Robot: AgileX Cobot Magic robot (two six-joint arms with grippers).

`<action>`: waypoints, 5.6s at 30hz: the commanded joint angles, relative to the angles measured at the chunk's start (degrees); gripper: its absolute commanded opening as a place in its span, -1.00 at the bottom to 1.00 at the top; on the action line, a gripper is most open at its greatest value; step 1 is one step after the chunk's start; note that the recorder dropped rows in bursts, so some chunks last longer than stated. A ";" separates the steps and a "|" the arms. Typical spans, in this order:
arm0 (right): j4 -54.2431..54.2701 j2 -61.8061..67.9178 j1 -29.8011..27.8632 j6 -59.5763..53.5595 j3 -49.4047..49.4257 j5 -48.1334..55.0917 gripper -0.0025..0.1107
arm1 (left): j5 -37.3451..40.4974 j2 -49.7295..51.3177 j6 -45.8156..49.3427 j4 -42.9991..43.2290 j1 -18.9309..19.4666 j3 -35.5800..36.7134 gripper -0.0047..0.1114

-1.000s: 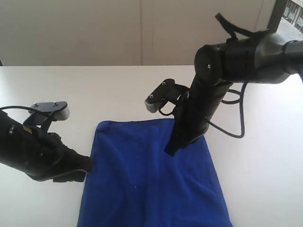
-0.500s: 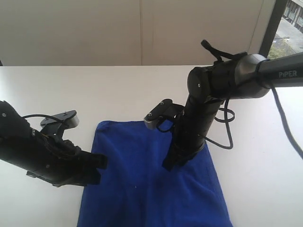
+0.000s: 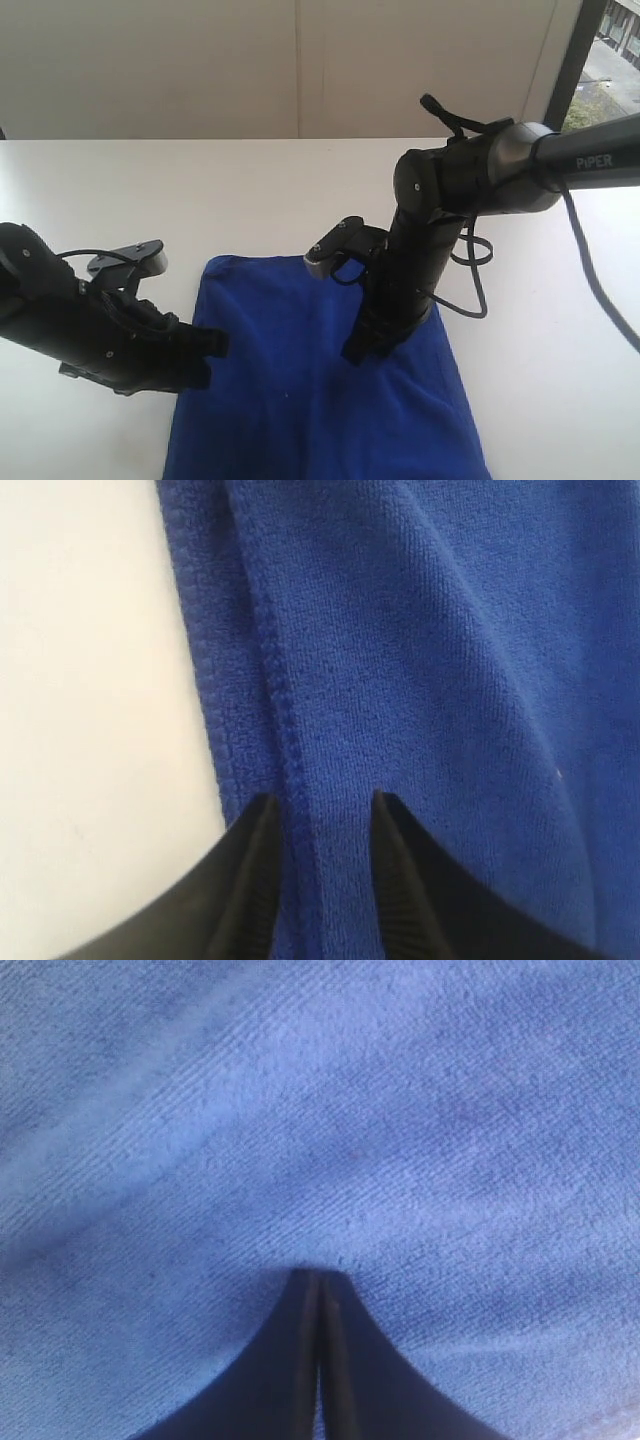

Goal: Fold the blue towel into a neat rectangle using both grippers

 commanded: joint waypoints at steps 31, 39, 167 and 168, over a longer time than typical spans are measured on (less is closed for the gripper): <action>-0.12 1.20 -0.18 -0.39 0.36 -1.34 -0.96 | -2.55 2.38 1.43 -2.67 -2.69 0.41 -0.27; 0.12 1.20 -0.18 -0.39 0.36 -0.23 -0.96 | -2.84 2.52 1.25 -2.67 -2.73 0.41 -0.27; 0.69 1.20 -0.18 -0.39 0.36 -0.24 -0.96 | -5.51 4.52 2.84 -0.42 -3.92 -2.30 -0.83; 0.69 1.20 -0.18 -0.39 0.36 -0.14 -0.96 | -5.60 4.52 2.84 -0.32 -3.92 -2.30 -0.88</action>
